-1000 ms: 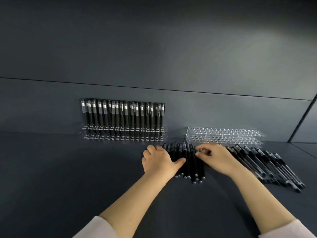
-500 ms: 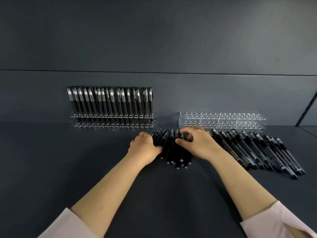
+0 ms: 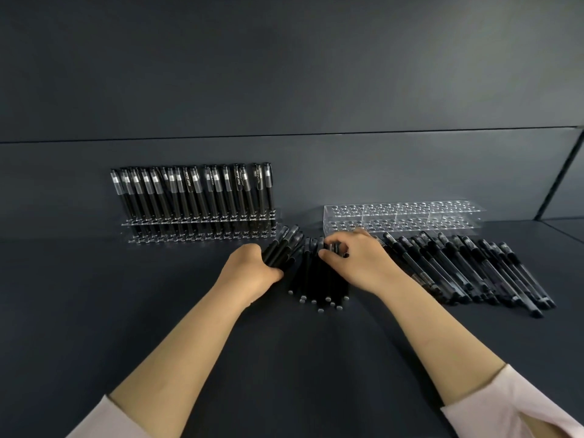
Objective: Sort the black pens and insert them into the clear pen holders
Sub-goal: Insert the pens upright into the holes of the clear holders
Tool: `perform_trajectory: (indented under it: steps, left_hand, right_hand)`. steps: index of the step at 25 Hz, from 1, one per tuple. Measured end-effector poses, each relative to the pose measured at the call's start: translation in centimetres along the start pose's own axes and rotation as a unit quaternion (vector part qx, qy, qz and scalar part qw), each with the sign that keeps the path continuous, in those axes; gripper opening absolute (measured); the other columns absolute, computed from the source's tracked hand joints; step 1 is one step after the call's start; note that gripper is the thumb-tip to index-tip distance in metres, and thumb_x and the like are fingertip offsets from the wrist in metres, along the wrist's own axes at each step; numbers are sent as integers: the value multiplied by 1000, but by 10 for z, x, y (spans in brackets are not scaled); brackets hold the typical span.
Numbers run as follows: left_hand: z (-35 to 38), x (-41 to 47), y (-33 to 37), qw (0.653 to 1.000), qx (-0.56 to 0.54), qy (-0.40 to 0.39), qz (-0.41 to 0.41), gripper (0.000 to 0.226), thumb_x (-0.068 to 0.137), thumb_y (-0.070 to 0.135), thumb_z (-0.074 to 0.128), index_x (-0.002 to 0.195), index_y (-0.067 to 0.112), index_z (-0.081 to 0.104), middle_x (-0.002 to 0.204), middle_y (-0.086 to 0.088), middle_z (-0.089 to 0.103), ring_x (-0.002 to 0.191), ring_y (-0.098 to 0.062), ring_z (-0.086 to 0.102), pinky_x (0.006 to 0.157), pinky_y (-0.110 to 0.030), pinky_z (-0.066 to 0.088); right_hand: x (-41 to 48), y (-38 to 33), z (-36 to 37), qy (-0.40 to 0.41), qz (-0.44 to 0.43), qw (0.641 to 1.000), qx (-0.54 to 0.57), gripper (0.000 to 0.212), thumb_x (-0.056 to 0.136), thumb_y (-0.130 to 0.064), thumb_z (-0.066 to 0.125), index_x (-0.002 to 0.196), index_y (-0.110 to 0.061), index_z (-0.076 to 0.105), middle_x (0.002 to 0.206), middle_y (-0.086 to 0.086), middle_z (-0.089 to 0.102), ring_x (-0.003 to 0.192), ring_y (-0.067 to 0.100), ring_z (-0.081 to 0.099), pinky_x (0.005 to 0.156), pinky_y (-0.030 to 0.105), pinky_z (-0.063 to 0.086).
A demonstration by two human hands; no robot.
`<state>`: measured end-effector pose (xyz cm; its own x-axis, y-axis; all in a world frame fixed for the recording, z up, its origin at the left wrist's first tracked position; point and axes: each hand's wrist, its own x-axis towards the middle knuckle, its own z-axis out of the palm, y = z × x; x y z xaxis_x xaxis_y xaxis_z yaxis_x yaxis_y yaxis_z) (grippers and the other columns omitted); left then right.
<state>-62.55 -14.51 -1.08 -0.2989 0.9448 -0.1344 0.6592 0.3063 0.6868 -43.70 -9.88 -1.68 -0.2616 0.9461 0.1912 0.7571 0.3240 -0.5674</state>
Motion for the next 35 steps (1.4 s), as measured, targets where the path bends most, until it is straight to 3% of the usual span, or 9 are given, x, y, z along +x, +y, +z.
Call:
perform_trajectory:
  steps: [3,6,9,13,16,18,21,23,35]
  left_hand:
    - [-11,6,-4,999,-41,-26,-18,32,81,25,76,104,8,60,100,-10,65,83,-21,62,69,-30,50]
    - [-30,8,-11,986,-136,-68,-62,63,75,29,83,126,6,55,120,-8,62,106,-23,59,88,-34,49]
    - [-48,1,-15,947,-281,-135,-77,47,77,18,81,118,4,62,95,-6,71,81,-17,65,63,-26,49]
    - [-64,-5,-27,920,-334,-199,-44,24,81,17,76,103,8,70,85,-1,75,74,-12,66,60,-24,50]
    - [-70,-3,-40,914,-369,-166,-6,11,86,18,71,96,12,72,84,0,75,75,-12,66,64,-25,50]
    - [-74,2,-48,911,-400,-101,29,11,90,19,67,94,10,72,83,-1,72,73,-12,64,65,-24,50]
    - [-85,10,-63,885,-460,-52,46,15,94,17,61,102,6,67,82,-3,71,67,-14,64,58,-26,52]
    - [-93,11,-71,874,-482,-53,44,16,96,18,59,106,8,66,83,-4,73,64,-15,66,54,-27,51]
    - [-104,16,-83,883,-454,-74,98,19,98,18,54,112,8,62,97,-6,76,60,-12,56,54,-25,43]
  right_hand:
    - [-3,-11,3,31,-15,999,23,30,90,-40,60,116,-27,64,109,2,52,96,16,55,81,20,41]
    - [-5,-23,6,53,-2,995,84,26,90,-35,62,112,-22,67,98,-3,61,85,4,54,70,4,35]
    - [-1,-42,12,21,78,971,226,36,91,-38,62,121,-17,62,101,-2,65,92,11,62,80,20,51]
    - [7,-73,24,-12,110,918,381,40,93,-25,62,129,-11,51,102,7,67,80,15,66,64,23,53]
    - [16,-94,34,36,87,887,451,33,91,-10,63,122,-10,52,86,6,65,73,14,65,66,26,55]
    - [25,-100,30,130,70,863,483,28,89,-6,65,113,-14,54,78,4,64,66,14,65,66,27,55]
    - [43,-103,13,309,32,865,395,26,90,-12,64,106,-26,49,77,3,65,67,17,68,65,19,50]
    - [51,-103,4,367,1,879,305,25,92,-16,61,108,-30,46,81,2,67,75,18,68,62,7,43]
    - [84,-110,25,332,-54,927,167,26,92,-16,62,115,-25,53,86,-1,65,75,7,61,64,1,40]
